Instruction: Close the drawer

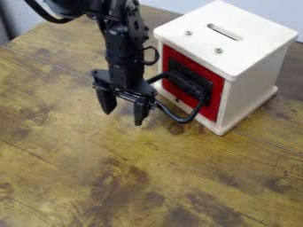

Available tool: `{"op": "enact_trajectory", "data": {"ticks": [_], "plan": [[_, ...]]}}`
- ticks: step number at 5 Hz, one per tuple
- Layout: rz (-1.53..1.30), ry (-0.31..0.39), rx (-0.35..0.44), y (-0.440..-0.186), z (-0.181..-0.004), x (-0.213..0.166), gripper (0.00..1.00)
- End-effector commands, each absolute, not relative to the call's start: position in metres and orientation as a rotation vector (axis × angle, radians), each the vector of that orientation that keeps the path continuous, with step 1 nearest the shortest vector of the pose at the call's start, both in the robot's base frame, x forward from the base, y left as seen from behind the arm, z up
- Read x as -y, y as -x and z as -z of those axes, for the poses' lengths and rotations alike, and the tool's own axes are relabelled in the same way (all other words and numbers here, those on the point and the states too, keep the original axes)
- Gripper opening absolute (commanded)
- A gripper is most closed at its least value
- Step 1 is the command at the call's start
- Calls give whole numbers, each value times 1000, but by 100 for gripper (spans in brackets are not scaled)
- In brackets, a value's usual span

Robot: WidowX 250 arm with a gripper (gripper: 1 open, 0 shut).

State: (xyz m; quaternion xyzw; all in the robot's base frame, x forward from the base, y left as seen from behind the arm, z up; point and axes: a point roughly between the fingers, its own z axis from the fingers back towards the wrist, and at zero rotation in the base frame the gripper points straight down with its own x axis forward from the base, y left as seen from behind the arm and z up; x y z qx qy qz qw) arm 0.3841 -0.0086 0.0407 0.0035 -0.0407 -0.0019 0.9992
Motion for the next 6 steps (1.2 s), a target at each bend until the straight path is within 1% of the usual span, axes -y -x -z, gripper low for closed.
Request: {"op": "enact_trajectory", "data": {"ticks": [1,3,6], "plan": [[19,8,191,-399,-71,26,100],[11,15,225,-398,-80,28,100],[0,20,249,-398,-92,32,100]]}}
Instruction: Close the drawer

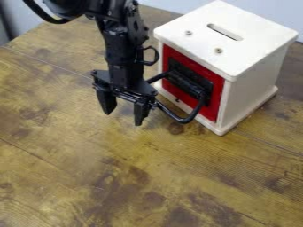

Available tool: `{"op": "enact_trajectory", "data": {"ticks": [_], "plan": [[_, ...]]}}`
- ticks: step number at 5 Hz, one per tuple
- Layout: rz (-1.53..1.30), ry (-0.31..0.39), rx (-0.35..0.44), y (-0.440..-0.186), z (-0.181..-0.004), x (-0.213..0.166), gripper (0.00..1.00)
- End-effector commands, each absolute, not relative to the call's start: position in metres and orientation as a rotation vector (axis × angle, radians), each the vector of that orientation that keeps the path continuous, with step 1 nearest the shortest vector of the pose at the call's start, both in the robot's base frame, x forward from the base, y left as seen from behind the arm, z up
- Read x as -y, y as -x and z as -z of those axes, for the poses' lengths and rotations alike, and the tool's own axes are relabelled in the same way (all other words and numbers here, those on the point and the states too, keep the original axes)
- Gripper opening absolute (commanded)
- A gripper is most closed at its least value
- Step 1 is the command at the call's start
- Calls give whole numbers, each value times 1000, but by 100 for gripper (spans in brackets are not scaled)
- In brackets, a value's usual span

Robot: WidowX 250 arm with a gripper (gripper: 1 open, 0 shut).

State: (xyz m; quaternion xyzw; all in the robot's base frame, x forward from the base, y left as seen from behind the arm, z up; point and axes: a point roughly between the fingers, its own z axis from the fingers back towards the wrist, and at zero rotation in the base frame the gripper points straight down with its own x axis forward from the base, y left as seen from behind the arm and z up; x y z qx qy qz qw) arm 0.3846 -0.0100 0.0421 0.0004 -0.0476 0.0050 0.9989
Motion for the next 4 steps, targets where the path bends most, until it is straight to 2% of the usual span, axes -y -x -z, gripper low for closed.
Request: {"op": "enact_trajectory", "data": {"ticks": [1,4], "plan": [[-4,20,254,-398,-95,34,100],[2,17,231,-411,-87,43,100]]}}
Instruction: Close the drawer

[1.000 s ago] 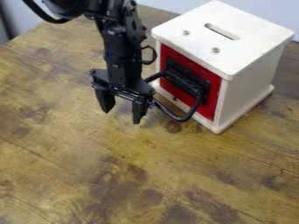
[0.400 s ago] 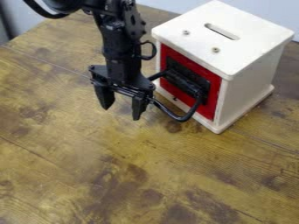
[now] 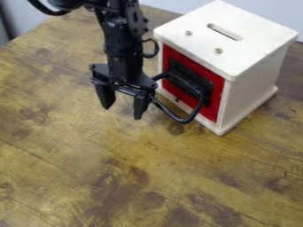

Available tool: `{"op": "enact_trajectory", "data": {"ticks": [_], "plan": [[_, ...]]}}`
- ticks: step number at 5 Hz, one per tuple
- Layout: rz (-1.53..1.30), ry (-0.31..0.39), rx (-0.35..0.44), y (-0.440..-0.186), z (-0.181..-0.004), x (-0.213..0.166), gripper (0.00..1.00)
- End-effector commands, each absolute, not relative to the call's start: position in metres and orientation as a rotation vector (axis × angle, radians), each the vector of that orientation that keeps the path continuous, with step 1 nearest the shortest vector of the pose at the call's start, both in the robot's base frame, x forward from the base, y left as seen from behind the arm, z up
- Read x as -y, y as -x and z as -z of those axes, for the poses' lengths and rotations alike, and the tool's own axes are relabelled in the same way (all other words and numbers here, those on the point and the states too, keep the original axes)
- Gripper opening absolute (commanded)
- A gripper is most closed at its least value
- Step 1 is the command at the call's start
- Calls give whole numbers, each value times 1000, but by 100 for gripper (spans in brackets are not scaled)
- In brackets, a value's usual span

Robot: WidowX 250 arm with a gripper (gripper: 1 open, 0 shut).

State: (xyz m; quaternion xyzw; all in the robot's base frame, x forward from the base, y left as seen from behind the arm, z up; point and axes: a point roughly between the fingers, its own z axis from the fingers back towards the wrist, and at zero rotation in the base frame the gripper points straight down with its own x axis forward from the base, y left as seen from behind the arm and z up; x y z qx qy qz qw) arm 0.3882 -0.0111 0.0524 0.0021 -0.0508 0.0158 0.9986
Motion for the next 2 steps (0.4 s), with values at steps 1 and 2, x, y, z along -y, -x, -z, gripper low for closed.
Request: {"op": "enact_trajectory", "data": {"ticks": [1,2], "plan": [[7,20,230,-417,-84,47,100],[9,25,251,-419,-82,50,100]]}}
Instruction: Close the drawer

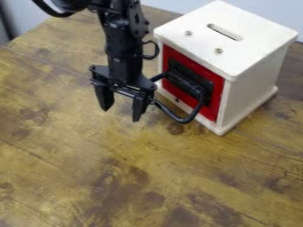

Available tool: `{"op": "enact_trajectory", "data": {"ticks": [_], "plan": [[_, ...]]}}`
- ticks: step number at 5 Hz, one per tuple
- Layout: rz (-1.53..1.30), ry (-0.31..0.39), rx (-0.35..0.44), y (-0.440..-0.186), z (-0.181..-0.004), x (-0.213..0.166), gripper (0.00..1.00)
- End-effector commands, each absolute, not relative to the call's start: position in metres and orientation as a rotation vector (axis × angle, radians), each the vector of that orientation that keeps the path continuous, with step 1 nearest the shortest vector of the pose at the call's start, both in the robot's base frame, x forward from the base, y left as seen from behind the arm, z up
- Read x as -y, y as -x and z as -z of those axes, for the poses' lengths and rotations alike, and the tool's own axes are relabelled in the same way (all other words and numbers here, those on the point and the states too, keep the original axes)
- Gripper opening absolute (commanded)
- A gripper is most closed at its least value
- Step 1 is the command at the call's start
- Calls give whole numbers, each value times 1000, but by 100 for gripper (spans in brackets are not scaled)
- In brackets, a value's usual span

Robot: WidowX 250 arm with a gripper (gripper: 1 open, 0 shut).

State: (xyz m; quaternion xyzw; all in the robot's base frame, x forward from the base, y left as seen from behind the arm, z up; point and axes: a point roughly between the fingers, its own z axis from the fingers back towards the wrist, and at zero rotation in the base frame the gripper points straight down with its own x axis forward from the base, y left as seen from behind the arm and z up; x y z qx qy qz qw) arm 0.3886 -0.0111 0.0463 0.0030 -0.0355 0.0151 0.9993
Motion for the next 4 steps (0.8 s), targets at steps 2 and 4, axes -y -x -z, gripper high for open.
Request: {"op": "enact_trajectory", "data": {"ticks": [2,4], "plan": [[4,35,303,-418,-81,53,100],[4,45,305,-422,-87,58,100]]}}
